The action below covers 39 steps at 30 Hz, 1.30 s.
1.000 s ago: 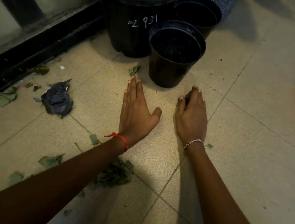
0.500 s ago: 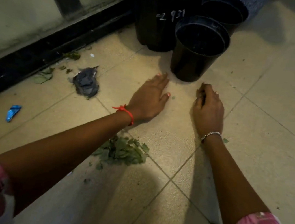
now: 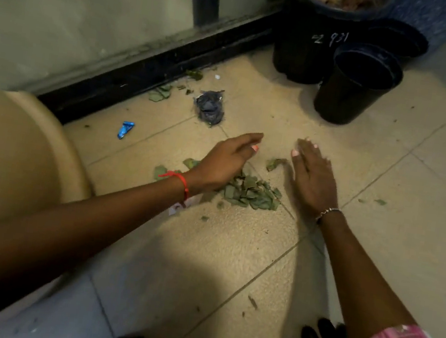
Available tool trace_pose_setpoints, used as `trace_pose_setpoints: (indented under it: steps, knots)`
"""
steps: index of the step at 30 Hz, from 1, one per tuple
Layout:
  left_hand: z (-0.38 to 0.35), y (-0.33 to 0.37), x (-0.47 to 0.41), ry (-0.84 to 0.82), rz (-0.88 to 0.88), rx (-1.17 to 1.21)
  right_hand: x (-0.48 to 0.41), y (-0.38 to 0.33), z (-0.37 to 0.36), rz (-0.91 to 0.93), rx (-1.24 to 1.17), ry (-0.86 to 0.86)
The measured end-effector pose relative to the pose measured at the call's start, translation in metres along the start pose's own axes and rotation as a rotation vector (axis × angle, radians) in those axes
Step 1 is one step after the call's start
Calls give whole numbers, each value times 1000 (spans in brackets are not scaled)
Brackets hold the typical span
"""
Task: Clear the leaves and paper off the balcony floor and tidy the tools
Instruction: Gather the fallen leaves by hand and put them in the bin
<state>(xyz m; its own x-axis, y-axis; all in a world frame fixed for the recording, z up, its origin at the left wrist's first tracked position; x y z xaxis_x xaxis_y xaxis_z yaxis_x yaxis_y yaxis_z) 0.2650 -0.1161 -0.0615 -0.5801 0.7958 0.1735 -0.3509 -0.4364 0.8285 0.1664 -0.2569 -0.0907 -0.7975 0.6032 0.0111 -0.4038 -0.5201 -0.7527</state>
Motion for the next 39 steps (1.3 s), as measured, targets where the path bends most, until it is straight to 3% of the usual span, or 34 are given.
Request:
trace_pose_setpoints:
  steps: [3,5,7,9,13,15,18,22,24,27,31,36,39]
  knots:
    - [26,-17,21,189,148,11,17,-23,-27,-8,-20,-40]
    - [41,-31,39,335,226,-225,31,-41,-44,23,27,-45]
    - [45,-48,54,386,301,-444,42,-56,-57,60,48,-37]
    - [40,-64,65,367,350,-505,50,-65,-67,112,75,-60]
    - [20,-64,68,299,148,-488,54,-70,-72,179,80,-88]
    - [11,-53,62,235,8,-339,54,-69,-73,196,77,-83]
    - [15,-48,46,241,-62,-171,54,-70,-78,225,132,-111]
    - [33,-52,13,413,-52,-636,52,-67,-80,219,156,-119]
    - [45,-54,-3,498,34,-724,52,-66,-79,202,171,-115]
    - [54,-60,-34,492,119,-698,52,-67,-75,177,136,-103]
    - [47,-55,-60,401,104,-664,52,-67,-71,155,57,-88]
    - [57,-33,-45,557,-183,-328,52,-64,-71,165,5,-61]
    - [82,-41,-65,613,-65,-263,51,-62,-73,155,-3,-59]
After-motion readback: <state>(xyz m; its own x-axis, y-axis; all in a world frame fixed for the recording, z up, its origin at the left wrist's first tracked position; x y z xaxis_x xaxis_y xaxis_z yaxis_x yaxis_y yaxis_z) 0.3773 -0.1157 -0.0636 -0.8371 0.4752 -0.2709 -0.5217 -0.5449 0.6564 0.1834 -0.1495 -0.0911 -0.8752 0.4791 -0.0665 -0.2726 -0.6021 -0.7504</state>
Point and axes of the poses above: each hand's wrist, its own x-axis away from the middle knuckle, its own z-axis out of the back of the hand, y = z × x, the point moved 8 cm from there along -x, towards the middle knuckle, and after that the axes turned 12 degrees about -x, right-handed, at the moved point
